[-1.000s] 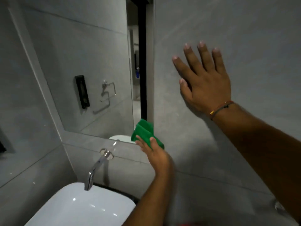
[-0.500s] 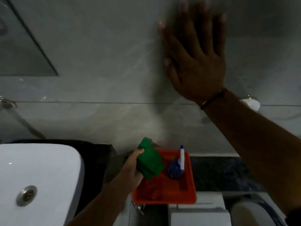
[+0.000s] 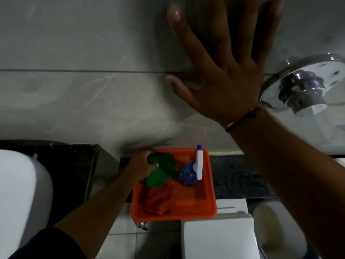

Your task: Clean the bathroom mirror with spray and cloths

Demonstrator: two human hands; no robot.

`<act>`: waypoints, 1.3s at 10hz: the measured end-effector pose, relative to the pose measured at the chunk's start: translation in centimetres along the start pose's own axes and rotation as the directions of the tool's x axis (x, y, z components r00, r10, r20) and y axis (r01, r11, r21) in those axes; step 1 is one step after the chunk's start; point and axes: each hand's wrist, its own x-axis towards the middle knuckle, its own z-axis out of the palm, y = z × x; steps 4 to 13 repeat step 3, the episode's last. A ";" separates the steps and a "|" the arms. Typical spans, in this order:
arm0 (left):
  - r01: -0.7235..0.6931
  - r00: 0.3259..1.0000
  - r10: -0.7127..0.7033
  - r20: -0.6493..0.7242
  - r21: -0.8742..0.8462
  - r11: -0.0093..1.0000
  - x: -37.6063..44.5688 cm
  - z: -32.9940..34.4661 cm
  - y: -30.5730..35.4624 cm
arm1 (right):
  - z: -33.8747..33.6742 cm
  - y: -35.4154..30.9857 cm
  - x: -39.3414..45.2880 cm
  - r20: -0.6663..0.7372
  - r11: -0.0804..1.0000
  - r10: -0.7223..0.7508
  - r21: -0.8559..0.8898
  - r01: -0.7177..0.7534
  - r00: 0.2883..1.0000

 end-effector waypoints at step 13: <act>-0.185 0.973 0.229 0.023 0.669 0.720 -3.9 4.9 -2.7 | -0.8 -0.1 0.7 0.051 1.000 -0.011 -0.017 0.012 0.999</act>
